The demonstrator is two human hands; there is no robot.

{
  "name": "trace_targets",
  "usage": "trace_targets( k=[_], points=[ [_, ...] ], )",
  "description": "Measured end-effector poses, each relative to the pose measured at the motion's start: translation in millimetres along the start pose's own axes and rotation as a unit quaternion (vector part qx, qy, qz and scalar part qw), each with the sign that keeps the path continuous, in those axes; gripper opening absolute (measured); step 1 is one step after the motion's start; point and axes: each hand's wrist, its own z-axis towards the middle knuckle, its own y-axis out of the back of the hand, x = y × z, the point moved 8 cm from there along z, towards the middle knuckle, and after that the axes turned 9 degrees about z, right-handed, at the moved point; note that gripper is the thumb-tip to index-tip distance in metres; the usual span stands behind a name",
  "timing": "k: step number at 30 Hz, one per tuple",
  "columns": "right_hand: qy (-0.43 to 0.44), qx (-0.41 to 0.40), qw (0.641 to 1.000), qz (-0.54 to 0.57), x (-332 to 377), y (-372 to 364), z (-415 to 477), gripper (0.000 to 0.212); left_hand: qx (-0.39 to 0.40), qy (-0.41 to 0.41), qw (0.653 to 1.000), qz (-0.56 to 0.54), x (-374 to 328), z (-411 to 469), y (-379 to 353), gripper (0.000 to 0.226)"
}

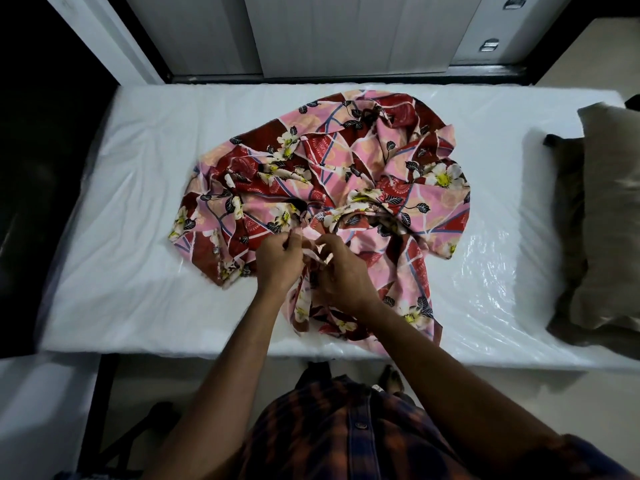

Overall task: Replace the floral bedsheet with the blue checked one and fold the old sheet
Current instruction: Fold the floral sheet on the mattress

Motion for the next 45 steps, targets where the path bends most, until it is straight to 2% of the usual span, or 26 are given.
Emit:
trace_targets(
  k=[1, 2, 4, 7, 8, 12, 14, 16, 20, 23, 27, 29, 31, 34, 36, 38, 40, 42, 45],
  points=[
    [-0.025, 0.008, 1.000, -0.014, -10.4, -2.7, -6.1, 0.057, -0.010, 0.005, 1.000, -0.022, -3.6, -3.3, 1.0, 0.036],
    [-0.044, 0.017, 0.998, -0.039, -20.2, -5.6, -13.3, 0.057, -0.013, 0.025, 0.996, -0.087, -6.8, -7.5, 2.1, 0.032],
    [-0.080, 0.034, 0.993, -0.075, -39.1, -9.9, -29.5, 0.047, -0.020, 0.086, 0.964, -0.252, -11.3, -13.3, 4.9, 0.023],
    [-0.114, 0.087, 0.981, -0.132, -67.8, -18.3, -52.5, 0.056, -0.037, 0.137, 0.913, -0.382, -25.0, -15.4, 14.5, 0.018],
    [-0.138, 0.088, 0.980, -0.112, -74.1, -17.4, -59.1, 0.055, -0.038, 0.133, 0.906, -0.401, -31.8, -15.3, 17.1, 0.019],
    [-0.245, 0.018, 0.962, 0.120, -91.4, -5.9, -72.3, 0.034, -0.055, 0.127, 0.888, -0.439, -59.4, -14.8, 29.2, 0.019],
    [-0.234, -0.015, 0.955, 0.183, -92.0, 5.4, -72.6, 0.032, -0.059, 0.124, 0.865, -0.483, -76.5, -13.5, 37.3, 0.018],
    [-0.198, -0.035, 0.962, 0.185, -82.2, 19.9, -72.9, 0.035, -0.064, 0.109, 0.847, -0.517, -101.2, -10.8, 49.6, 0.019],
    [-0.092, -0.019, 0.991, 0.095, -55.8, 57.6, -79.5, 0.039, -0.073, 0.045, 0.833, -0.547, -161.9, -15.1, 76.9, 0.022],
    [-0.025, -0.050, 0.998, -0.011, -50.9, 90.0, -84.5, 0.048, -0.072, 0.020, 0.821, -0.567, -190.1, -18.6, 91.0, 0.023],
    [-0.023, -0.022, 0.986, -0.166, -70.0, 121.9, -95.8, 0.040, -0.085, -0.001, 0.804, -0.588, -206.8, -27.9, 112.5, 0.021],
    [-0.069, -0.033, 0.976, -0.204, -90.5, 137.6, -107.7, 0.039, -0.078, -0.016, 0.792, -0.605, -211.6, -35.2, 124.3, 0.023],
    [-0.182, -0.095, 0.968, -0.144, -118.9, 158.6, -121.2, 0.052, -0.076, -0.025, 0.784, -0.616, -213.9, -42.3, 135.3, 0.025],
    [-0.313, -0.188, 0.931, -0.030, -142.7, 189.2, -137.8, 0.040, -0.066, -0.049, 0.758, -0.647, -221.8, -62.7, 151.9, 0.033],
    [-0.332, -0.216, 0.918, -0.007, -144.8, 204.7, -138.2, 0.032, -0.069, -0.074, 0.740, -0.665, -229.7, -76.9, 172.1, 0.040],
    [-0.324, -0.221, 0.920, -0.017, -136.0, 217.1, -133.1, 0.031, -0.087, -0.102, 0.707, -0.695, -230.4, -86.7, 204.8, 0.048],
    [-0.314, -0.221, 0.923, -0.022, -130.2, 233.2, -125.4, 0.027, -0.114, -0.126, 0.678, -0.715, -229.6, -97.8, 242.3, 0.043],
    [-0.328, -0.216, 0.919, -0.030, -134.3, 242.8, -118.2, 0.026, -0.154, -0.137, 0.683, -0.701, -224.1, -104.4, 275.9, 0.041],
    [-0.324, -0.215, 0.921, 0.024, -142.1, 232.6, -109.9, 0.036, -0.198, -0.165, 0.719, -0.645, -224.4, -121.8, 307.1, 0.052]
  ],
)
